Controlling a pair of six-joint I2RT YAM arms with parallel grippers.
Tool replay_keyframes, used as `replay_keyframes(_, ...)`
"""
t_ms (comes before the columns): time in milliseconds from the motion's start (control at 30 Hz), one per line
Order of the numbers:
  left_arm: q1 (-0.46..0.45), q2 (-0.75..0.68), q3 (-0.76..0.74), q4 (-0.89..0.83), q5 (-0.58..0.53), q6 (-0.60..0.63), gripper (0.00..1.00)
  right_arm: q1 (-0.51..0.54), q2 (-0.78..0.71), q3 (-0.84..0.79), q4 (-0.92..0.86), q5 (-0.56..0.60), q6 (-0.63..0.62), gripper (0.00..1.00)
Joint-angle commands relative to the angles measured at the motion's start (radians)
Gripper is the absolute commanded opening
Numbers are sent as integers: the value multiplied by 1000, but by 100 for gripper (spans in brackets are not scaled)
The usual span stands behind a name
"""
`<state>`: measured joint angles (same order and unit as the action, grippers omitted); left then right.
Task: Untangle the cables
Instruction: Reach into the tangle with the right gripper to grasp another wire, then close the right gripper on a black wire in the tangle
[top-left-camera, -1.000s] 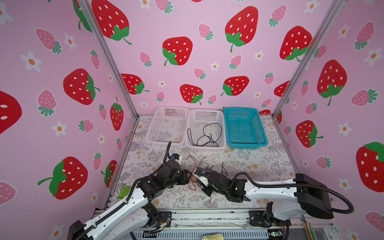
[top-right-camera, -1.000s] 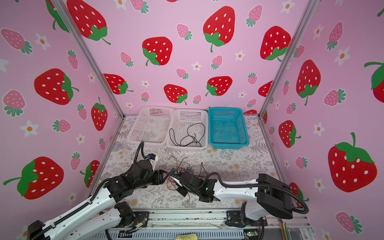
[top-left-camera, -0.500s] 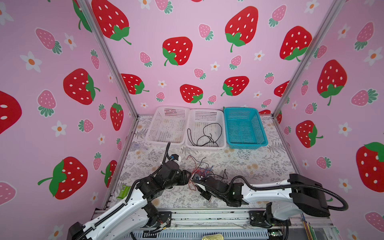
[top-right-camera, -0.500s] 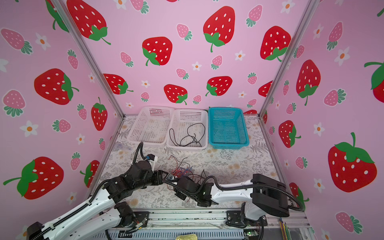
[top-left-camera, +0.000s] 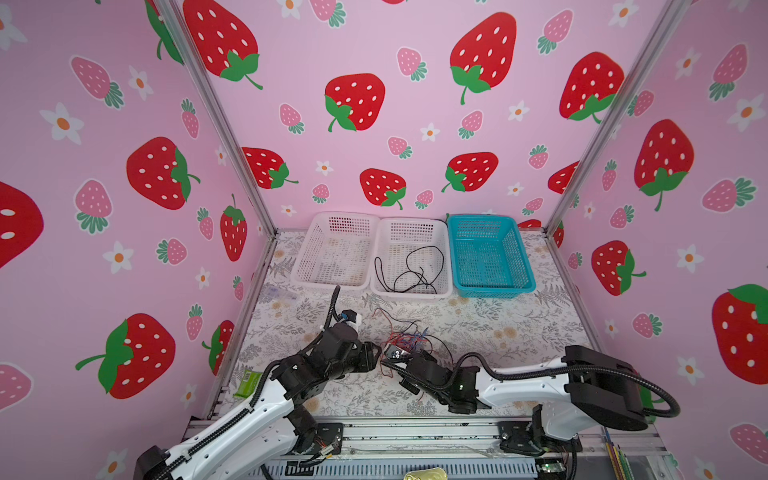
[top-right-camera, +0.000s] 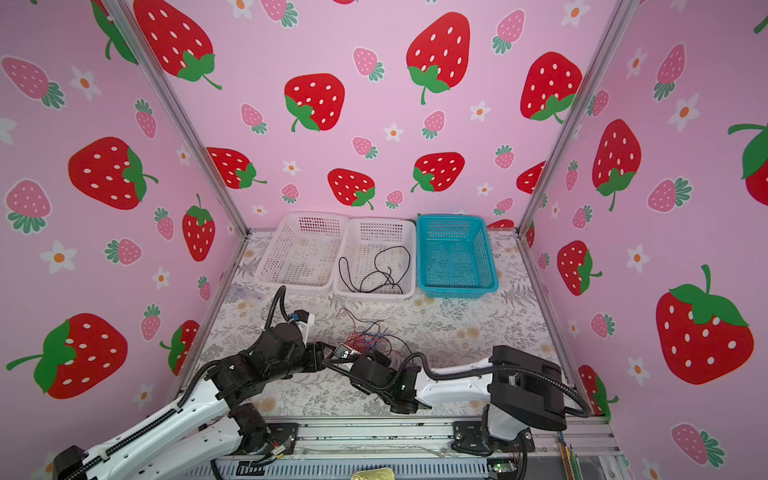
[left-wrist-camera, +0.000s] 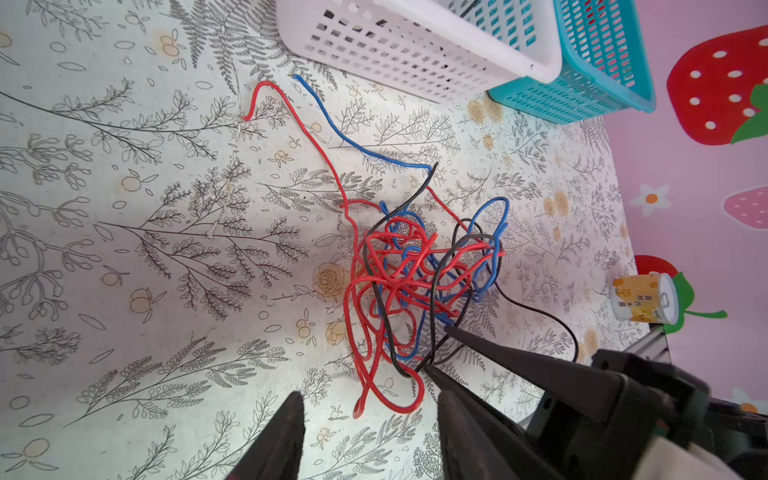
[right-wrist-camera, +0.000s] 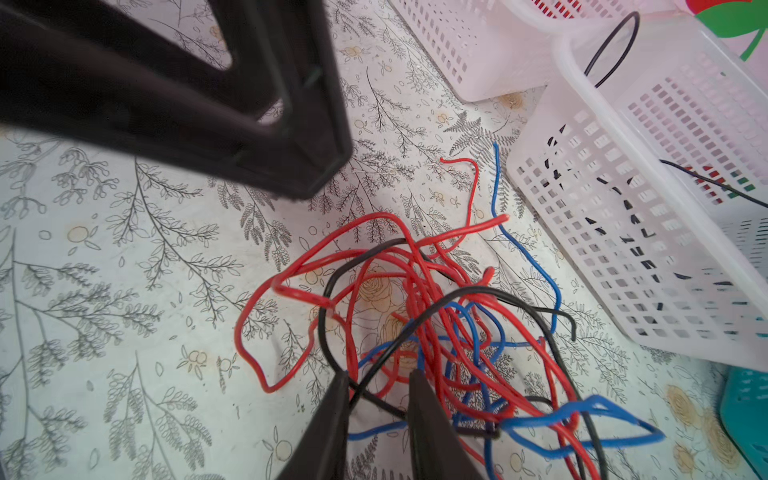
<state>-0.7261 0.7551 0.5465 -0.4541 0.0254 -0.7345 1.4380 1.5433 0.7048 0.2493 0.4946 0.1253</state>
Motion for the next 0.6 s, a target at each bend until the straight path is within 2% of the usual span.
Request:
replay_keyframes(0, 2, -2, -4, -9, -25, -15, 54, 6, 12, 21, 23, 12, -13, 28)
replay_keyframes(133, 3, 2, -5, -6, -21, -16, 54, 7, -11, 5, 45, -91, -14, 31)
replay_keyframes(233, 4, 7, -4, -4, -21, -14, 54, 7, -17, -7, 53, -111, -19, 32)
replay_keyframes(367, 3, 14, -5, 3, -19, -13, 54, 7, 8, -5, 54, -84, -26, 33)
replay_keyframes(567, 3, 20, 0, 2, -19, -9, 54, 6, 67, 30, 40, 18, -37, 31)
